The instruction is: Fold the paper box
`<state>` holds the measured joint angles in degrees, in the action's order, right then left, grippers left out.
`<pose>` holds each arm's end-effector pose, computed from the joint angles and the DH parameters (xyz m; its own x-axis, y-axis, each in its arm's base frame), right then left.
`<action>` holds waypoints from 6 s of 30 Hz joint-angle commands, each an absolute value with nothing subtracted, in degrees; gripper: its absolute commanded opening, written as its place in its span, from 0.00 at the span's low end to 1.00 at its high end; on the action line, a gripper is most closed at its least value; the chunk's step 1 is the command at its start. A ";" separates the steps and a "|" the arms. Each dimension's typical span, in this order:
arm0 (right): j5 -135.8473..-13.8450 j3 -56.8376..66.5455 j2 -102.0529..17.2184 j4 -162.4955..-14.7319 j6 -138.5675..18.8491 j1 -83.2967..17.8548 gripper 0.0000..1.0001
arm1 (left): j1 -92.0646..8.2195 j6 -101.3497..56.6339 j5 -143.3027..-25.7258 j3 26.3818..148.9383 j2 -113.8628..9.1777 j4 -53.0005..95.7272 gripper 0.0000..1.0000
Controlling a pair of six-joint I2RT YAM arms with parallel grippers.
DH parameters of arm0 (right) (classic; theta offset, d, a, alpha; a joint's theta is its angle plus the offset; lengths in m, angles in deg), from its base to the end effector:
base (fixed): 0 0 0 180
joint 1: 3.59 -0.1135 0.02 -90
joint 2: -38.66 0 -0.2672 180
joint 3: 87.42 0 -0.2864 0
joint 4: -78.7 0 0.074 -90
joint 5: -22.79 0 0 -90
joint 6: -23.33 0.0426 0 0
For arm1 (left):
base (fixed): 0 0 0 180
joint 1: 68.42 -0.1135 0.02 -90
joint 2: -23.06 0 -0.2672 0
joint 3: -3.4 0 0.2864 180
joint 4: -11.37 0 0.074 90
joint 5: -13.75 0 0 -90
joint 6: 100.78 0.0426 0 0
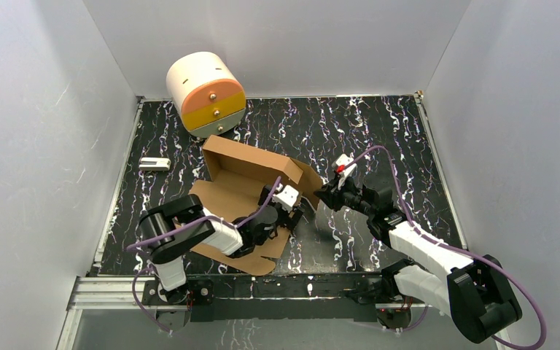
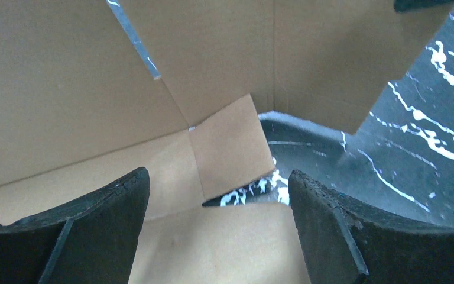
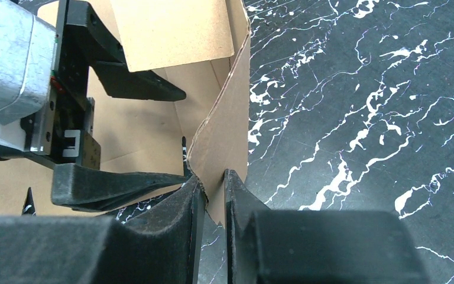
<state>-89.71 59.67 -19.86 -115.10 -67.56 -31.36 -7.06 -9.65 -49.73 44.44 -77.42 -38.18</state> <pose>0.2133 0.1308 0.1944 -0.1692 -0.1053 -0.9799 -0.7646 0.6414 0.0631 0.1723 -0.2758 0.1104 -0.0710 0.1668 -0.9834 0.5760 0.8118 0.0961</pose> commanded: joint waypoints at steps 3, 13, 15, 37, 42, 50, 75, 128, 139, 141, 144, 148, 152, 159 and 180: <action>-89.97 59.13 -19.91 -117.51 -68.63 -31.34 0.26 | -6.64 -7.54 -44.15 47.29 -82.24 -49.55 0.84; -89.76 59.35 -20.08 -117.72 -68.87 -31.34 0.26 | -6.63 -7.94 -37.34 44.16 -83.53 -58.22 0.72; -90.02 59.39 -20.28 -117.81 -68.87 -31.34 0.26 | -6.69 -8.93 -36.96 43.77 -83.20 -58.44 0.69; -93.65 59.05 -21.96 -119.60 -68.84 -31.34 0.34 | -11.47 -29.81 -40.79 39.75 -85.09 -58.71 0.62; -90.83 57.33 -17.96 -116.81 -68.51 -31.32 0.46 | -11.75 -30.69 -42.72 39.11 -85.98 -58.80 0.62; -77.04 52.53 -9.76 -109.66 -71.07 -31.21 0.60 | -12.07 -30.91 -43.78 38.21 -86.28 -58.97 0.62; -92.26 43.35 -38.22 -115.99 -76.70 -27.94 0.62 | -16.34 -38.73 -48.79 35.70 -86.60 -60.55 0.50; -106.09 45.51 -51.44 -133.21 -67.37 -31.80 0.64 | -30.50 -51.08 -66.90 27.41 -39.29 -27.48 0.81; -105.02 46.79 -51.32 -133.77 -67.68 -32.23 0.66 | -43.69 -69.08 -80.47 28.14 -29.91 -22.20 0.88; -104.76 47.12 -51.02 -133.77 -67.85 -32.25 0.66 | -44.77 -72.76 -81.58 27.65 -28.96 -23.24 0.88; -104.60 47.17 -50.58 -133.44 -68.15 -32.37 0.66 | -45.70 -75.68 -81.61 27.79 -27.07 -23.29 0.88; -104.30 47.50 -50.19 -133.41 -68.43 -32.59 0.66 | -46.55 -78.20 -77.93 29.03 -25.39 -20.49 0.87; -104.38 47.77 -50.20 -133.76 -68.43 -32.89 0.67 | -47.13 -80.73 -74.41 30.06 -27.70 -21.23 0.83; -103.83 48.67 -49.77 -135.21 -68.71 -33.54 0.68 | -47.57 -85.15 -73.62 32.47 -34.72 -26.65 0.73; -96.04 52.75 -47.98 -141.41 -67.68 -38.77 0.77 | -47.77 -88.21 -75.43 34.97 -44.78 -32.67 0.10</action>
<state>-98.80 51.71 -50.39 -134.92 -68.13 -37.07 -47.34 -87.83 -74.41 34.43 -44.77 -30.60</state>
